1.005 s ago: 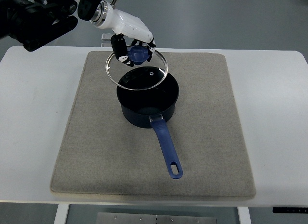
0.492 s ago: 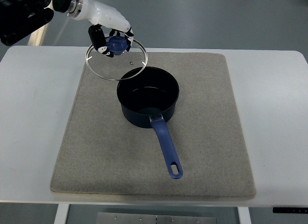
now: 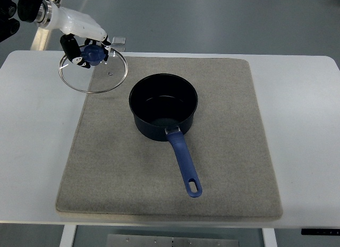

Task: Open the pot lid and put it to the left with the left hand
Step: 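Carry the lid beside the pot and lower it onto the mat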

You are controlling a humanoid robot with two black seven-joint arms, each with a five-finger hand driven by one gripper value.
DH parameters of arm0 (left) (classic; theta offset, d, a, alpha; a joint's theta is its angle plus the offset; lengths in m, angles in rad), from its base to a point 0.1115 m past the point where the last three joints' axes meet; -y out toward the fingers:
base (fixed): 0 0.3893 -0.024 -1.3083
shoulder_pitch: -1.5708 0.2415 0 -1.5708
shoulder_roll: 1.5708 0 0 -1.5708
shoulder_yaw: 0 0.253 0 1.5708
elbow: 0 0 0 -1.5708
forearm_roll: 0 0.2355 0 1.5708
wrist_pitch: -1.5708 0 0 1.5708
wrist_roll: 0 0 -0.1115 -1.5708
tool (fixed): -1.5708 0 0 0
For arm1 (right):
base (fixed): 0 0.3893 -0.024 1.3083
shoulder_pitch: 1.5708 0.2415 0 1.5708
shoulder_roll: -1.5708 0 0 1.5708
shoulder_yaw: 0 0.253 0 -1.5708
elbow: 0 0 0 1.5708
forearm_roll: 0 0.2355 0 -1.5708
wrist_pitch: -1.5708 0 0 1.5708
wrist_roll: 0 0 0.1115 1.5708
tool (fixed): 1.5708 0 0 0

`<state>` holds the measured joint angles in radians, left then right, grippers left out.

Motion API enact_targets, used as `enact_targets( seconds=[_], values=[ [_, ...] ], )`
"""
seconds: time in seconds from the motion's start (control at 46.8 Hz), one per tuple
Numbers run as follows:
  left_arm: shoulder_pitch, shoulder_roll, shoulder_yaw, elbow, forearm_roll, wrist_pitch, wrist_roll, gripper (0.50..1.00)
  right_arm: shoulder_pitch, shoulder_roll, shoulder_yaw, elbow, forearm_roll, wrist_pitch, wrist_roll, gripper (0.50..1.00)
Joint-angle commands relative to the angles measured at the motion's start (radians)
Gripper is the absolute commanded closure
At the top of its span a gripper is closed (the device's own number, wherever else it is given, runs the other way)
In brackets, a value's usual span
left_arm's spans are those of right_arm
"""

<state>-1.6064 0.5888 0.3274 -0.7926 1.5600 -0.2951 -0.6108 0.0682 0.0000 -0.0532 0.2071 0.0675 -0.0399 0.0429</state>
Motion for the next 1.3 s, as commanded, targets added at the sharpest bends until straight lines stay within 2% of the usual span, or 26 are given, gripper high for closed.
enact_targets(
  seconds=[0.0, 0.428, 0.855, 1.091, 1.283],
  values=[
    [0.0, 0.008, 0.015, -0.028, 0.002, 0.002, 0.0, 1.0, -0.001, 0.0, 0.0, 0.0, 0.0, 0.0, 0.0, 0.585],
    [0.002, 0.011, 0.105, -0.117, 0.028, 0.033, 0.0, 1.0, 0.001, 0.0, 0.0, 0.0, 0.0, 0.0, 0.0, 0.585],
    [0.056, 0.003, 0.116, -0.117, 0.014, 0.096, 0.0, 1.0, 0.001, 0.0, 0.0, 0.0, 0.0, 0.0, 0.0, 0.585],
    [0.112, 0.006, 0.101, -0.119, -0.009, 0.215, 0.0, 1.0, -0.001, 0.0, 0.0, 0.0, 0.0, 0.0, 0.0, 0.585],
    [0.131, 0.011, 0.099, -0.119, -0.031, 0.232, 0.0, 1.0, 0.001, 0.0, 0.0, 0.0, 0.0, 0.0, 0.0, 0.585]
  ],
)
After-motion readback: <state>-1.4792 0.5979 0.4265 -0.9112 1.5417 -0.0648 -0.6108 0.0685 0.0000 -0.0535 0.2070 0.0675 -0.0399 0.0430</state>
